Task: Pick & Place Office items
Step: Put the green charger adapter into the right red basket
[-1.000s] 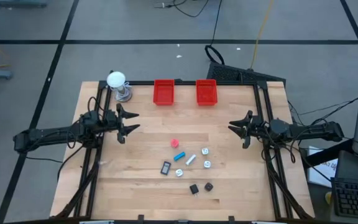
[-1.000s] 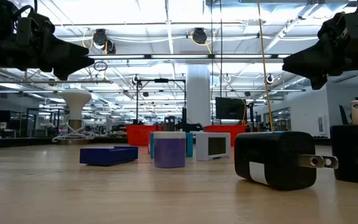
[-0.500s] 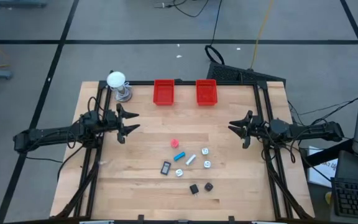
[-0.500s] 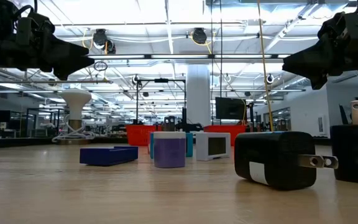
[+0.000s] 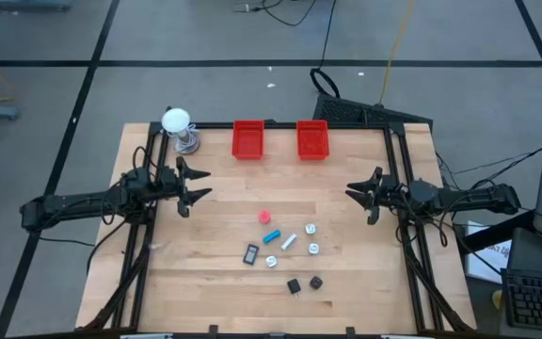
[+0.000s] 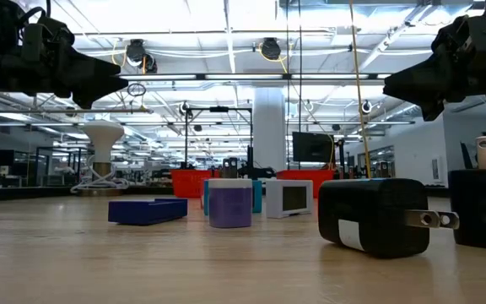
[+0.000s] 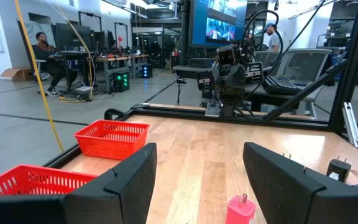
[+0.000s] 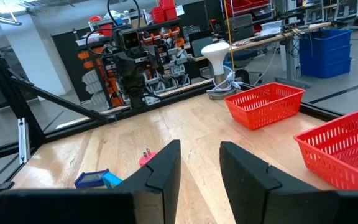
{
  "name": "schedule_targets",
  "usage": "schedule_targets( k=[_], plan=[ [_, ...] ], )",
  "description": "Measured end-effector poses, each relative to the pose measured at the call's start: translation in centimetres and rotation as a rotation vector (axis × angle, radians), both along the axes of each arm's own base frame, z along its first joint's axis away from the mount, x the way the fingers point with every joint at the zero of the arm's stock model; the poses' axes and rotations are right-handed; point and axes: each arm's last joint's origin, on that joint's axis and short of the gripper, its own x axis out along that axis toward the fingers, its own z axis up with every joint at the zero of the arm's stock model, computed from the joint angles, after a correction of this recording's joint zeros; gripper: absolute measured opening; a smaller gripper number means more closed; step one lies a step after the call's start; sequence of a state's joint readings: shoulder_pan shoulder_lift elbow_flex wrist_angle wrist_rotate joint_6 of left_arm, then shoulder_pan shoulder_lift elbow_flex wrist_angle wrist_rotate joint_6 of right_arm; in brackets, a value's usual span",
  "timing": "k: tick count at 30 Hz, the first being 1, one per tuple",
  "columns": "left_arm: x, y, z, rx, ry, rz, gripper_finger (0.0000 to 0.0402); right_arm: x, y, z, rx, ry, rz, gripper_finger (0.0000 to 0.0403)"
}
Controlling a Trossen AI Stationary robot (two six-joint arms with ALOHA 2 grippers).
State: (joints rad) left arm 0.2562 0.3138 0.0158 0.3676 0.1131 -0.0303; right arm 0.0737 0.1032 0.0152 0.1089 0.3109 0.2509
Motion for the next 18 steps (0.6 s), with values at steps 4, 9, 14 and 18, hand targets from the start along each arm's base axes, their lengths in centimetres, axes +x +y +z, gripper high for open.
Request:
schedule_targets(
  k=[4, 9, 14, 18],
  plan=[
    [0.0, 0.0, 0.0, 0.0, 0.0, 0.0, 0.0244, 0.0, 0.0, 0.0, 0.078, -0.019, 0.0, 0.0103],
    [0.0, 0.0, 0.0, 0.0, 0.0, 0.0, 0.0244, 0.0, 0.0, 0.09, 0.173, -0.051, 0.001, 0.0102],
    [0.0, 0.0, 0.0, 0.0, 0.0, 0.0, 0.0244, 0.01, 0.0, 0.09, 0.299, -0.082, 0.001, 0.0103],
    [0.0, 0.0, 0.0, 0.0, 0.0, 0.0, 0.0244, 0.09, 0.09, 0.27, 0.368, -0.11, 0.035, 0.0102]
  ],
)
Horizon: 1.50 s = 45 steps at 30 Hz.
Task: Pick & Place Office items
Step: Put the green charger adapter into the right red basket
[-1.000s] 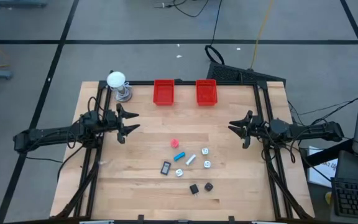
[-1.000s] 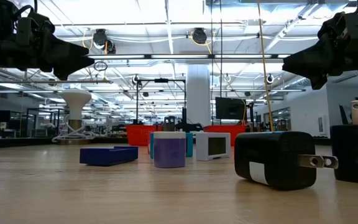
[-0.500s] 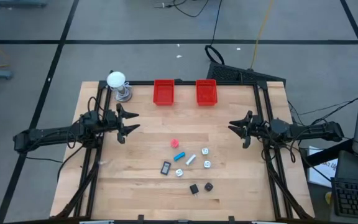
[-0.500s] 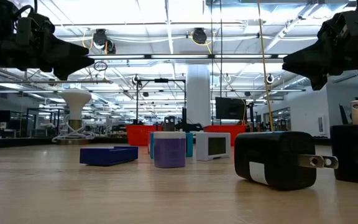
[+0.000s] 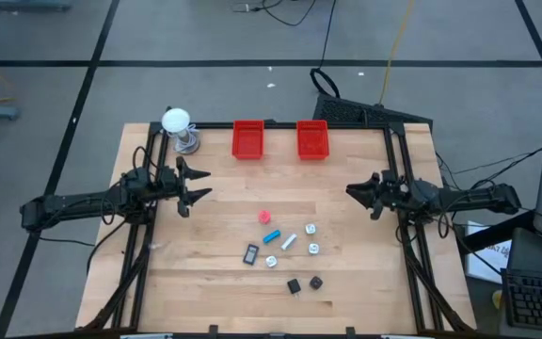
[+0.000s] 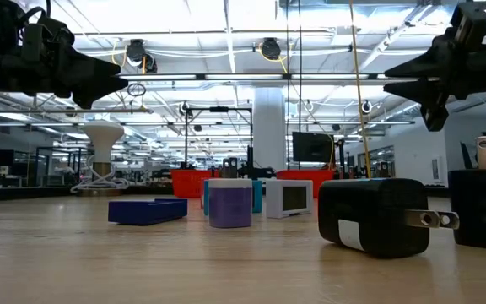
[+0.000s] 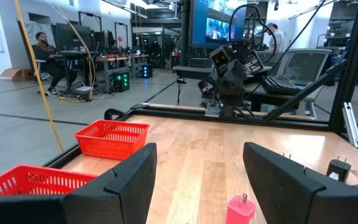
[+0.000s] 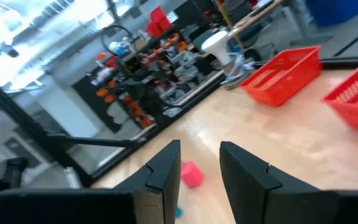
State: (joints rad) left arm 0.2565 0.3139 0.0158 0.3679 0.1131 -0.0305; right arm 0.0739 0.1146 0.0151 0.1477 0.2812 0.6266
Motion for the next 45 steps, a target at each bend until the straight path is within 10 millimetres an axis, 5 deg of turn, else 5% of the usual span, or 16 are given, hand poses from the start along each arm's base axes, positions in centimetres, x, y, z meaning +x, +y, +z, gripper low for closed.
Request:
schedule_targets(
  k=[10, 17, 24, 29, 45],
  plan=[
    [0.0, 0.0, 0.0, 0.0, 0.0, -0.001, 0.0244, 1.1, 0.8, 0.4, -0.146, -0.017, 0.169, 0.0117],
    [0.0, 0.0, 0.0, 0.0, 0.001, -0.001, 0.0244, 2.4, 1.9, 0.1, -0.334, 0.019, 0.243, 0.0204],
    [0.0, 0.0, 0.0, 0.0, 0.0, 0.0, 0.0244, 3.8, 2.7, -2.4, -0.478, 0.243, 0.251, 0.0276],
    [0.0, 0.0, 0.0, 0.0, 0.0, 0.0, 0.0244, 4.9, 2.9, -4.2, -0.591, 0.44, 0.256, 0.0278],
    [0.0, 0.0, 0.0, 0.0, 0.0, 0.0, 0.0244, 10.7, 4.7, -4.6, -0.59, 0.493, 0.366, 0.0282]
  ],
)
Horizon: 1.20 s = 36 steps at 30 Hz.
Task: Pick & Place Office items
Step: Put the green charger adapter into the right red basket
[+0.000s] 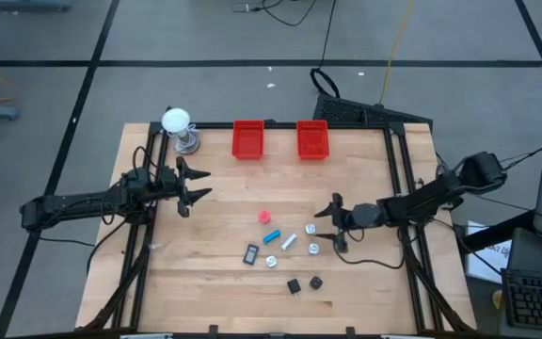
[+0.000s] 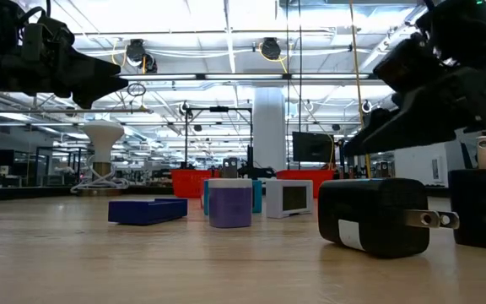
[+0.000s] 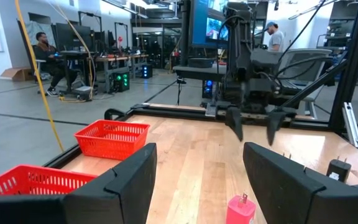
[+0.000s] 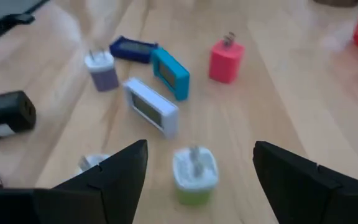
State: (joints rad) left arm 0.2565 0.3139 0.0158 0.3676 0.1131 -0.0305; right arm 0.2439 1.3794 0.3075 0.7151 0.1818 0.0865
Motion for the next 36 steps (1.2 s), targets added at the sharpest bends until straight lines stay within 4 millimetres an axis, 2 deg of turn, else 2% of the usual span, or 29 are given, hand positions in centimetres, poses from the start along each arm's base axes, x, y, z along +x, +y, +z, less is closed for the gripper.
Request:
schedule_targets(
  k=[6, 14, 24, 36],
  plan=[
    [0.0, 0.0, 0.0, 0.0, 0.0, 0.0, 0.0244, 1.2, 0.1, -0.9, -0.075, 0.048, 0.021, 0.0283],
    [0.0, 0.0, 0.0, 0.0, 0.0, 0.0, 0.0244, 1.3, -0.1, -1.9, -0.07, 0.107, 0.01, 0.0271],
    [0.0, 0.0, 0.0, 0.0, 0.0, 0.0, 0.0244, 1.3, 0.0, -1.8, -0.06, 0.102, 0.057, 0.0248],
    [0.0, 0.0, 0.0, 0.0, 0.0, 0.0, 0.0244, 1.4, -0.1, -1.8, -0.07, 0.101, 0.057, 0.0242]
  ],
)
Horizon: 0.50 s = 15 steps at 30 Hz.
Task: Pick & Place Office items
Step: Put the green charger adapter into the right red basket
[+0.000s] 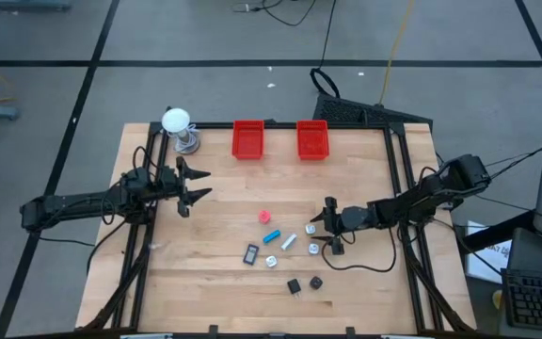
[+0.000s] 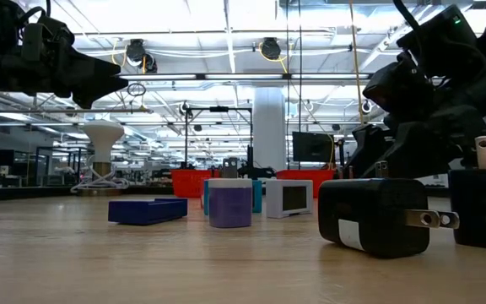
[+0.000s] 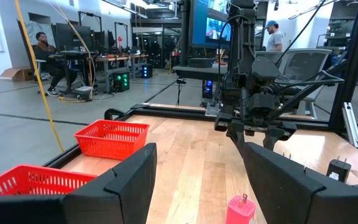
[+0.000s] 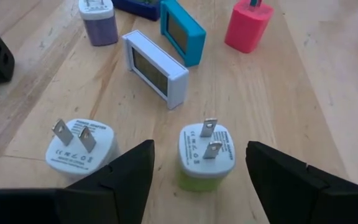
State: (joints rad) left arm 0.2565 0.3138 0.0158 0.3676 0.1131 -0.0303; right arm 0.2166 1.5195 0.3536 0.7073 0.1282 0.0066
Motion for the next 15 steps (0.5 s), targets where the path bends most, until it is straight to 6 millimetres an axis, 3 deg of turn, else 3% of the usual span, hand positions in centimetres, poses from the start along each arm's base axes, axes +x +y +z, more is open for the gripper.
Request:
schedule_targets(
  k=[15],
  plan=[
    [0.0, 0.0, 0.0, 0.0, 0.0, 0.0, 0.0244, 0.6, 0.0, -1.8, 0.006, 0.003, -0.01, 0.0242]
  ],
)
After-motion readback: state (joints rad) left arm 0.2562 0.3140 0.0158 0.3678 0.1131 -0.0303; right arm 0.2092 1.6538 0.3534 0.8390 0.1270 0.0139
